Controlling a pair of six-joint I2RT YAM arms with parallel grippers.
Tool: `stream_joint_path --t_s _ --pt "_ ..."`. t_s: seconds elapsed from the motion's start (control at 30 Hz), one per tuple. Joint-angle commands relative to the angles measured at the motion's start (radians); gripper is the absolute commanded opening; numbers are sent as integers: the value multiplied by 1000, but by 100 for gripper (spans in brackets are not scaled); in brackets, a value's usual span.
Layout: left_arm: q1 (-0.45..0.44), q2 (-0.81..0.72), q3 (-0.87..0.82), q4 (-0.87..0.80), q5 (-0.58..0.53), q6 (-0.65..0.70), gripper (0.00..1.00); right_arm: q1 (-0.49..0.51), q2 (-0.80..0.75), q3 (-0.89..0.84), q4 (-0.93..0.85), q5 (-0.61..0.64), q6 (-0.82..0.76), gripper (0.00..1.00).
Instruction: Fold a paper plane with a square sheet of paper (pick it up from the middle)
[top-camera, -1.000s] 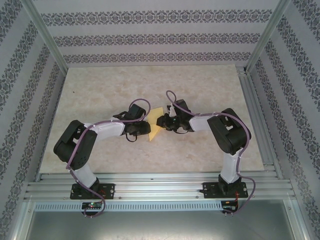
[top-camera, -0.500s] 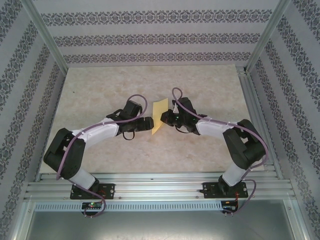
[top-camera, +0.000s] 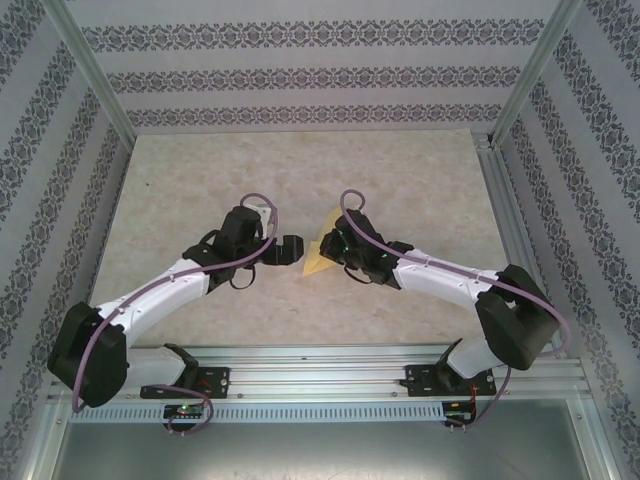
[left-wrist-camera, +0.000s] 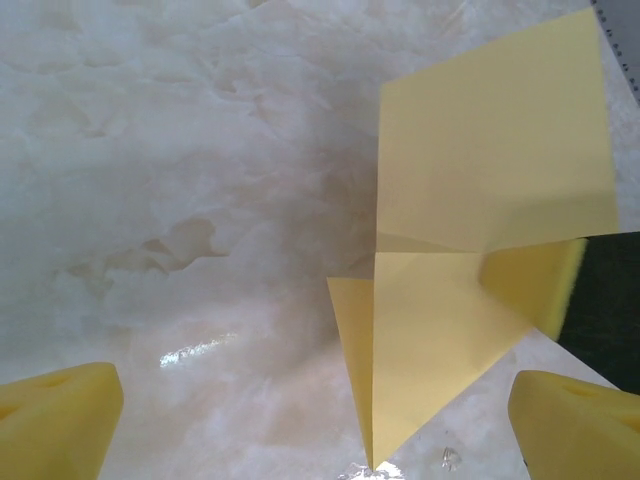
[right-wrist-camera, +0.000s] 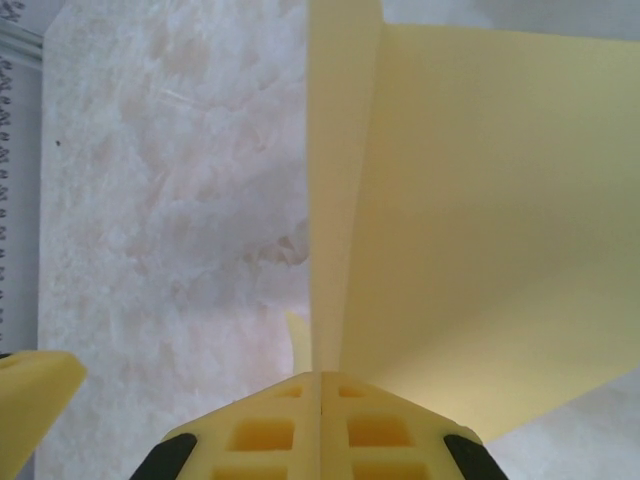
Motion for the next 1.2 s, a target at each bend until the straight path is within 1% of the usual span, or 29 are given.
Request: stream_joint_path --t_s 0.0,0.13,0.27,0.4,0.47,0.57,0.63,0.7,0.77,0.87,0.93,1.03,1.17 --pt "9 -31 -48 92 12 98 100 12 61 24 -23 69 110 5" --pt "8 -28 -94 149 25 127 100 18 120 27 9 43 164 6" --pt "-1 -26 -178 290 50 107 100 28 154 12 17 21 213 9" --pt "-22 -31 -223 342 4 115 98 38 168 0 12 3 253 13" --pt "-28 -31 -222 336 -12 103 98 38 165 -1 -1 -5 267 19" --pt "-28 -31 -190 274 -19 105 98 38 143 -8 -10 -16 258 30" --pt "-28 -26 -162 222 -17 116 99 37 127 -16 -11 -29 238 34" --pt "-28 -22 -140 179 -11 132 99 33 114 -28 -1 -50 216 35" --pt "-27 -24 -146 184 3 142 99 25 106 -32 -8 -77 180 35" --pt "-29 -20 -156 203 28 166 100 6 93 -58 5 -106 140 35" --pt "-28 -18 -155 208 49 182 100 -17 91 -75 18 -130 125 32" --pt "-29 -19 -165 234 87 209 100 -42 93 -83 18 -147 98 21" --pt "-37 -14 -198 324 129 256 99 -72 86 -99 42 -135 84 7"
